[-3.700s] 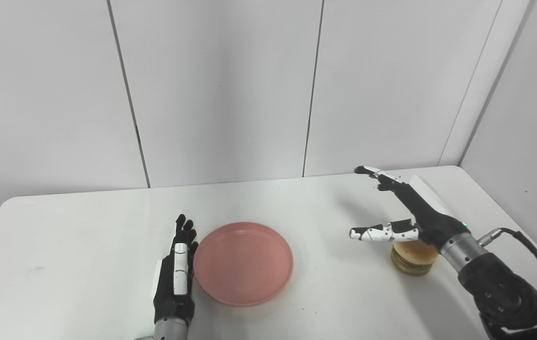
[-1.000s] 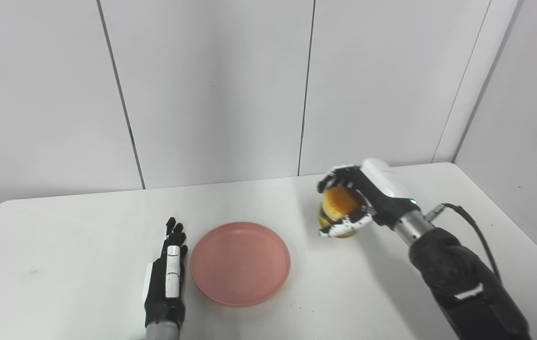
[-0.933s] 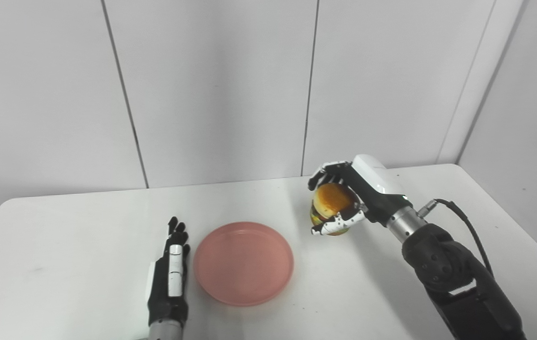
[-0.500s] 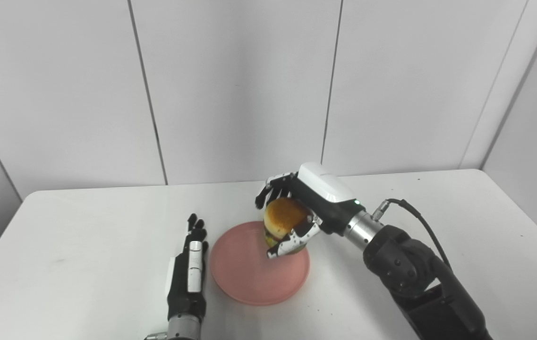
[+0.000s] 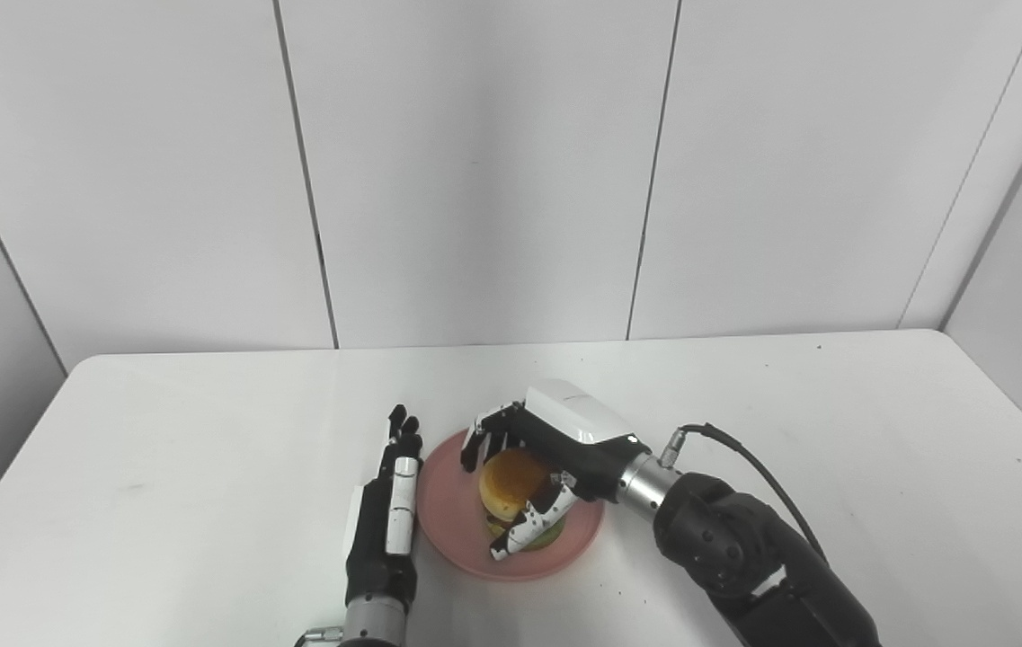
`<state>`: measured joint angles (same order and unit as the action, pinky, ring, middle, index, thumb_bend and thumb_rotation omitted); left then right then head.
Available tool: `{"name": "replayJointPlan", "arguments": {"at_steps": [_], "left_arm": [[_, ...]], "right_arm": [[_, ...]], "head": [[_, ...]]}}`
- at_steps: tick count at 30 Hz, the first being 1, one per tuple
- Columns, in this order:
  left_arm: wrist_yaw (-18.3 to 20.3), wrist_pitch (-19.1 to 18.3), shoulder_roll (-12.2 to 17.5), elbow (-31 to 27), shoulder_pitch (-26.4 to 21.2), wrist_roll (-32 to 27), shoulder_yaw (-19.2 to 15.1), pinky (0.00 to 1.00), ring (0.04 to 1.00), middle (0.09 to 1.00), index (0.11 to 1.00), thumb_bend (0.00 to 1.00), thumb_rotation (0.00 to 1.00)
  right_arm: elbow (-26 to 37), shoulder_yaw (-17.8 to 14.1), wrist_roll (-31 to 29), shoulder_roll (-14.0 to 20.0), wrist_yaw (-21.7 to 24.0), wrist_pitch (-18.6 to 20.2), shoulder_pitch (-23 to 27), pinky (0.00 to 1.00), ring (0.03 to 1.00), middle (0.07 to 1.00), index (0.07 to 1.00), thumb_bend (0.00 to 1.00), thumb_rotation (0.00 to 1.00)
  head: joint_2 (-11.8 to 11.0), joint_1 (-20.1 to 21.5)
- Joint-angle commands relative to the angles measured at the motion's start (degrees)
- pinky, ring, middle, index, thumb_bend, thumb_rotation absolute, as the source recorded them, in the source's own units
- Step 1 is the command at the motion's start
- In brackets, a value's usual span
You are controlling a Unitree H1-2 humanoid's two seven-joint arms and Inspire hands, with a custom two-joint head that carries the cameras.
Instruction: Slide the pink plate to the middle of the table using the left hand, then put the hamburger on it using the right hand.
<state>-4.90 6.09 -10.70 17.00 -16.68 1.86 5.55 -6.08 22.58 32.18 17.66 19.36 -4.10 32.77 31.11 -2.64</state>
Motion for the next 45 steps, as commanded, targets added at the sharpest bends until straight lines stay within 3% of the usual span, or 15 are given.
{"name": "replayJointPlan", "arguments": {"at_steps": [1, 10, 17, 19, 20, 21, 22, 26, 29, 35, 41, 45], "left_arm": [[-0.5, 0.4, -1.1, 1.9, 2.2, 0.8, 0.4, 1.00, 1.000, 1.000, 1.000, 0.74, 1.00], [-1.0, 1.1, -1.1, 1.4, 2.9, 1.5, 0.6, 1.00, 1.000, 1.000, 1.000, 0.73, 1.00], [-1.1, 1.5, -1.4, 1.1, 3.4, 1.3, 0.7, 1.00, 1.000, 1.000, 1.000, 0.71, 1.00], [-1.6, 2.0, -1.3, 1.2, 3.5, 1.9, 0.8, 1.00, 1.000, 1.000, 1.000, 0.70, 1.00], [-1.7, 2.1, -1.3, 1.2, 3.5, 2.1, 0.9, 1.00, 1.000, 1.000, 1.000, 0.70, 1.00], [-1.8, 2.2, -1.3, 1.1, 3.6, 2.2, 0.9, 1.00, 1.000, 1.000, 1.000, 0.70, 1.00], [-1.5, 1.9, -1.3, 1.0, 3.7, 1.8, 0.9, 1.00, 1.000, 1.000, 1.000, 0.71, 1.00], [-0.8, 1.1, -1.3, 1.2, 3.2, 0.8, 0.7, 1.00, 1.000, 1.000, 1.000, 0.71, 1.00], [-0.9, 0.6, -1.2, 1.1, 3.2, 0.7, 0.8, 1.00, 1.000, 1.000, 1.000, 0.73, 1.00], [-0.9, 0.6, -1.2, 1.3, 3.0, 0.5, 0.7, 1.00, 1.000, 1.000, 1.000, 0.73, 1.00], [-1.1, 0.1, -1.4, 1.0, 2.9, 0.1, 0.6, 1.00, 1.000, 1.000, 1.000, 0.73, 1.00], [-1.2, 0.9, -1.6, 1.8, 2.6, -0.5, 0.1, 1.00, 1.000, 1.000, 1.000, 0.72, 1.00]], "right_arm": [[-0.3, 0.0, 0.7, -0.5, -2.0, -3.7, 3.0, 0.31, 0.377, 0.433, 0.515, 0.52, 0.00], [-3.7, 0.2, 3.7, -1.3, -5.0, -5.3, 2.9, 0.31, 0.369, 0.420, 0.524, 0.51, 0.00], [-4.3, 0.3, 5.3, -1.8, -8.2, -6.9, 1.7, 0.43, 0.527, 0.476, 0.517, 0.52, 0.00], [-4.4, 0.4, 5.6, -1.7, -8.9, -7.6, 1.4, 0.49, 0.618, 0.651, 0.502, 0.51, 0.12], [-4.4, 0.3, 5.6, -1.7, -9.1, -7.8, 1.3, 0.54, 0.680, 0.715, 0.652, 0.54, 0.23], [-4.0, 0.0, 4.9, -1.7, -8.8, -8.0, 1.0, 0.56, 0.701, 0.737, 0.704, 0.55, 0.27], [-3.6, -0.3, 4.0, -1.7, -8.4, -8.1, 0.6, 0.69, 0.814, 0.828, 0.805, 0.59, 0.45], [-1.1, -1.4, 1.7, -1.4, -7.4, -7.5, -0.9, 0.85, 0.910, 0.914, 0.878, 0.63, 0.61], [1.5, -2.2, 0.9, -1.1, -6.3, -6.0, -2.1, 0.98, 0.989, 0.985, 0.922, 0.66, 0.67], [8.4, -5.2, -0.2, -1.6, -4.6, -1.2, -5.7, 0.95, 1.000, 1.000, 0.990, 0.73, 0.69], [7.6, -12.3, -7.7, -5.4, -10.6, -2.9, -10.5, 0.92, 1.000, 1.000, 1.000, 0.81, 0.79], [6.7, -15.8, -10.7, -7.6, -14.6, -3.9, -12.4, 0.99, 1.000, 1.000, 1.000, 0.78, 0.89]], "head": [[0.1, 0.0], [0.1, 0.5], [0.2, 0.4], [0.2, 0.4], [0.2, 0.4], [0.1, 0.5], [0.1, 0.5], [0.1, 0.4], [0.0, 0.5], [-0.1, 0.5], [-0.1, 0.5], [-0.1, 0.8]]}}
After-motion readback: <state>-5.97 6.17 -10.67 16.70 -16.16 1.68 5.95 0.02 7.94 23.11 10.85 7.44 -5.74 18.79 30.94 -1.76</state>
